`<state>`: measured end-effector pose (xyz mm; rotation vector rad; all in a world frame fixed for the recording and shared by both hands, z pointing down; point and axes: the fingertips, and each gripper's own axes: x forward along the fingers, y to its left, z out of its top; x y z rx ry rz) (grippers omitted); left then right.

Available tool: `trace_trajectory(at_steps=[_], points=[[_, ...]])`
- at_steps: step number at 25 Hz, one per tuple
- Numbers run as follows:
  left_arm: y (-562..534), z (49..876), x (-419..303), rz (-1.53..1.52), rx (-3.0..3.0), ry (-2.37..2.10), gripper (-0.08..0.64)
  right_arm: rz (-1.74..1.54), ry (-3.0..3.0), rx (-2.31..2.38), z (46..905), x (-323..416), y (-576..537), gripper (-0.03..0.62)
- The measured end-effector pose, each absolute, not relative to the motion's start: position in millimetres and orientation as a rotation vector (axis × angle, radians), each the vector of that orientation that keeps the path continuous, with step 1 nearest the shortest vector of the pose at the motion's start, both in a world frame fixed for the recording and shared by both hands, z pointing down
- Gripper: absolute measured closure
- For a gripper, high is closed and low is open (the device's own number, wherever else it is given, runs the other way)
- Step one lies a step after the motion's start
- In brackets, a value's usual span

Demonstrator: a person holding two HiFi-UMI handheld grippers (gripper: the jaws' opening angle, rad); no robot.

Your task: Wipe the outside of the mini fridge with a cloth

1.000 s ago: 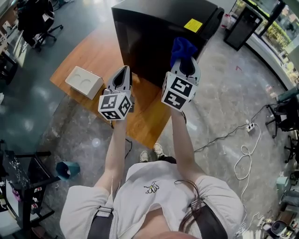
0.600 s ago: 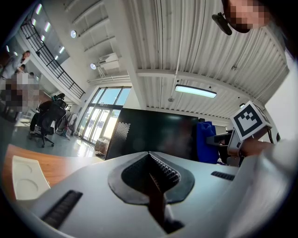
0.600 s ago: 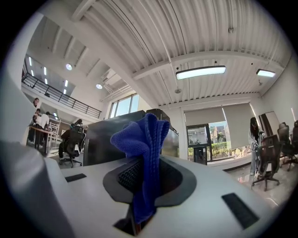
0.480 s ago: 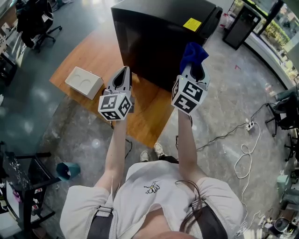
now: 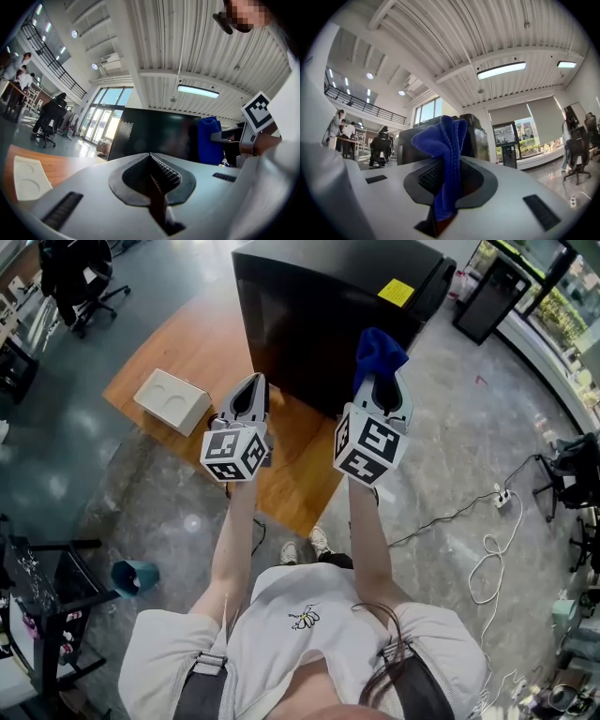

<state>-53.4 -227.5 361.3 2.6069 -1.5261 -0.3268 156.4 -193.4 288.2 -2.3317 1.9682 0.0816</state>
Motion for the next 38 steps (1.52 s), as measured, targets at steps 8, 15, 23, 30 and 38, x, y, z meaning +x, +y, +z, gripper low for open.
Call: trace_trajectory(at_steps=[8, 15, 23, 30, 38], points=[[-235, 370, -103, -0.325, 2.551, -1.638, 0.555, 0.066, 2.244, -2.092, 301, 42, -247, 0.523], [-257, 389, -159, -0.294, 2.468, -1.763, 0.555, 0.12, 2.359, -2.055, 322, -49, -339, 0.523], [-277, 402, -210, -0.29, 2.401, -1.838, 0.555, 0.15, 2.358, -2.144, 345, -100, -407, 0.523], [-284, 412, -226, -0.292, 2.357, -1.859, 0.555, 0.147, 2.334, -2.216, 354, -101, -429, 0.523], [-283, 409, -217, -0.308, 2.366, -1.845, 0.555, 0.162, 2.326, -2.231, 354, -92, -424, 0.523]])
